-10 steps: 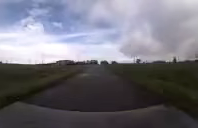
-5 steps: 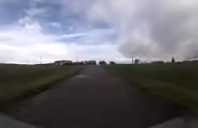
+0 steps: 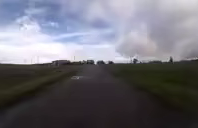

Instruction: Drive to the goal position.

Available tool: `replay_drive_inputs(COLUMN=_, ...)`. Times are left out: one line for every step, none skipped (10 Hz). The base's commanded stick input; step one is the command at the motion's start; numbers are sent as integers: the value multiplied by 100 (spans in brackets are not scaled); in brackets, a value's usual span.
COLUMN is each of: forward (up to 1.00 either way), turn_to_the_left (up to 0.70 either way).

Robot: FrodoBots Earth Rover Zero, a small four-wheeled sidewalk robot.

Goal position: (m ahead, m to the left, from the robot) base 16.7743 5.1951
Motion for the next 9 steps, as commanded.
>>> replay_drive_inputs(forward=100, turn_to_the_left=0)
replay_drive_inputs(forward=100, turn_to_the_left=0)
replay_drive_inputs(forward=100, turn_to_the_left=0)
replay_drive_inputs(forward=100, turn_to_the_left=0)
replay_drive_inputs(forward=100, turn_to_the_left=0)
replay_drive_inputs(forward=100, turn_to_the_left=0)
replay_drive_inputs(forward=100, turn_to_the_left=0)
replay_drive_inputs(forward=100, turn_to_the_left=0)
replay_drive_inputs(forward=100, turn_to_the_left=0)
